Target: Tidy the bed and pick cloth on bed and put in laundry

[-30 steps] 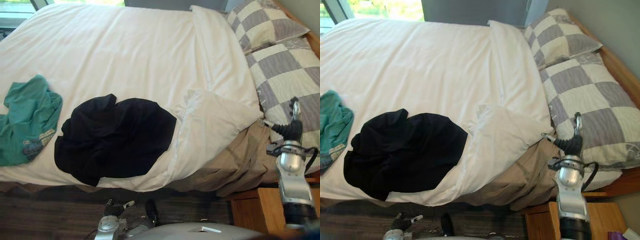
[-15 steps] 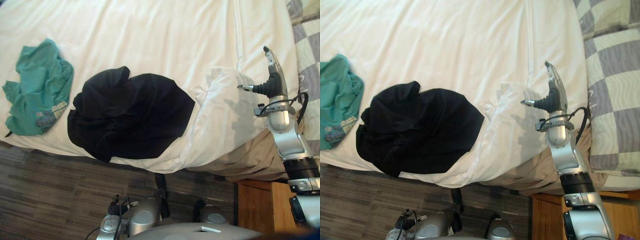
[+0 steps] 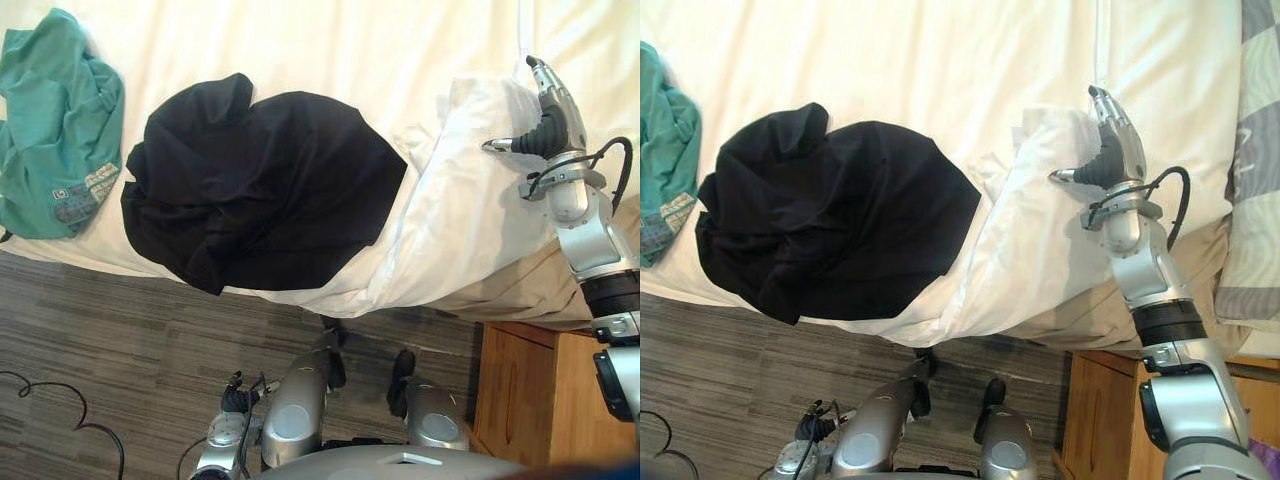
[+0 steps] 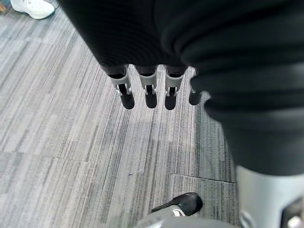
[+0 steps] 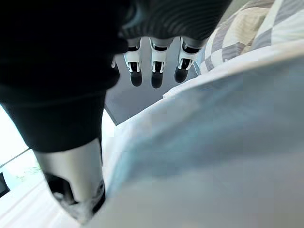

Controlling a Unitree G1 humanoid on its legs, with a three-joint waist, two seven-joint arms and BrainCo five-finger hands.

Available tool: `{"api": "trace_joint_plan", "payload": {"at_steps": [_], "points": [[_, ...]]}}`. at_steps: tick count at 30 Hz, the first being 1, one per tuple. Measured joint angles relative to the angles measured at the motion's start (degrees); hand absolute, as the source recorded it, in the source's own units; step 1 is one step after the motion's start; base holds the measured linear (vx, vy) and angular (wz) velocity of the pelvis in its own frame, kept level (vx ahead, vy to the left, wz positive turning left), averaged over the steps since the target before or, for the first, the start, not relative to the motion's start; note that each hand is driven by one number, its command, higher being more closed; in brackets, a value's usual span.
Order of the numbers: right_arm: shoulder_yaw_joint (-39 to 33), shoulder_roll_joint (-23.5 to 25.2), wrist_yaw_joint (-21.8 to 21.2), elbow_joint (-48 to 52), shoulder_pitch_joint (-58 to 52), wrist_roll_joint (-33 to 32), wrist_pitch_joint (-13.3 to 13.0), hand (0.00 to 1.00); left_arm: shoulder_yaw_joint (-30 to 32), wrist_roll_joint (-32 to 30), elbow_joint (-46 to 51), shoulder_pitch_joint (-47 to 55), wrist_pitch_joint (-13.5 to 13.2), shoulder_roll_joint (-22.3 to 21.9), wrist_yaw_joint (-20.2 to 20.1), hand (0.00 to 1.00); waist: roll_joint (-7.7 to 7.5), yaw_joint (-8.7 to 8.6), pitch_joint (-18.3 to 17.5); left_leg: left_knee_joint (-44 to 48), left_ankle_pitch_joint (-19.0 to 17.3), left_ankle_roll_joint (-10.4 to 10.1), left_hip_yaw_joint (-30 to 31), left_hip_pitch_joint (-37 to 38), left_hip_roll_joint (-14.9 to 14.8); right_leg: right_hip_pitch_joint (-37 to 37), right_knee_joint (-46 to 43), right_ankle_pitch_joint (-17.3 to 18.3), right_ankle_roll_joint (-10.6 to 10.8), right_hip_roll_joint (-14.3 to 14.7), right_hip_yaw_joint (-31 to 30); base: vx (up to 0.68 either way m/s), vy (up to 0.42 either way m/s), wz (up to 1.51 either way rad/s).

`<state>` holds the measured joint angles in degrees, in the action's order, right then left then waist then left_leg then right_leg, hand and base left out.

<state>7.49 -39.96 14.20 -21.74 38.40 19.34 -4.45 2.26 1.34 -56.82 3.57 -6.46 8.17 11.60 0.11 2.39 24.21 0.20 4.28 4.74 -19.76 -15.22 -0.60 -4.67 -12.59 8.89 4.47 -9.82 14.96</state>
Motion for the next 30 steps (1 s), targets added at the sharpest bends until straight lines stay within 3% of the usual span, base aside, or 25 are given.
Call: {"api": "trace_joint_plan", "payload": {"at_steps": [2,3,9,20,27,30], "points": [[0.0,-0.8,0.0,-0.7,0.0,0.0,0.0,0.00,0.0,0.2,0.0,-0.3,-0.2,0.0,0.0,0.00,0.32,0.00,0.9,0.3,0.0,0.0,0.0,-0.5,-0.2,-0.8,-0.6,0.0,0.0,0.0,-0.1,0.00,-0.008,-0.02],[0.0,-1.6,0.0,-1.4,0.3,-0.1,-0.2,1.00,0.0,0.2,0.0,-0.5,-0.4,0.0,0.0,0.00,0.50,-0.01,1.0,0.9,0.0,0.0,0.0,-1.9,-0.3,-2.0,-1.1,0.1,-0.2,0.0,-0.1,0.00,0.000,0.00],[3.0,-2.4,-1.1,-8.7,4.8,-2.7,-0.5,1.00,-1.4,0.2,-0.1,-1.2,-0.4,0.1,0.0,0.00,1.35,0.26,1.8,2.0,0.1,0.1,0.0,-4.0,-0.5,-4.9,-3.6,0.9,-1.3,-0.3,-0.2,0.00,0.000,0.00],[5.1,-3.1,-2.8,-9.2,3.3,-3.5,-1.5,1.00,-1.8,0.2,-0.5,-2.1,-0.4,0.3,-0.1,0.00,1.37,0.46,1.8,1.6,1.3,-0.3,-0.1,-3.0,-0.5,-3.8,-3.5,2.7,-2.0,-0.3,-0.1,0.01,-0.024,0.01],[-5.5,5.4,-2.1,-0.2,-10.7,-4.5,-1.5,1.00,-1.7,-0.3,-0.2,-2.0,0.2,0.1,-0.4,0.00,0.15,-0.09,1.0,-4.5,4.5,-2.1,0.2,2.3,0.9,-0.2,-1.0,3.8,-0.5,-0.4,0.0,0.02,-0.041,0.01],[-8.0,10.5,-1.5,2.9,-17.2,-4.5,-1.5,1.00,-1.4,-2.2,-0.6,-1.2,1.3,0.8,-0.3,0.00,-1.44,-0.74,-0.9,-5.7,4.9,-2.3,0.1,4.4,1.0,1.5,-0.6,3.8,-0.5,-0.3,-0.1,0.03,-0.039,-0.03]]}}
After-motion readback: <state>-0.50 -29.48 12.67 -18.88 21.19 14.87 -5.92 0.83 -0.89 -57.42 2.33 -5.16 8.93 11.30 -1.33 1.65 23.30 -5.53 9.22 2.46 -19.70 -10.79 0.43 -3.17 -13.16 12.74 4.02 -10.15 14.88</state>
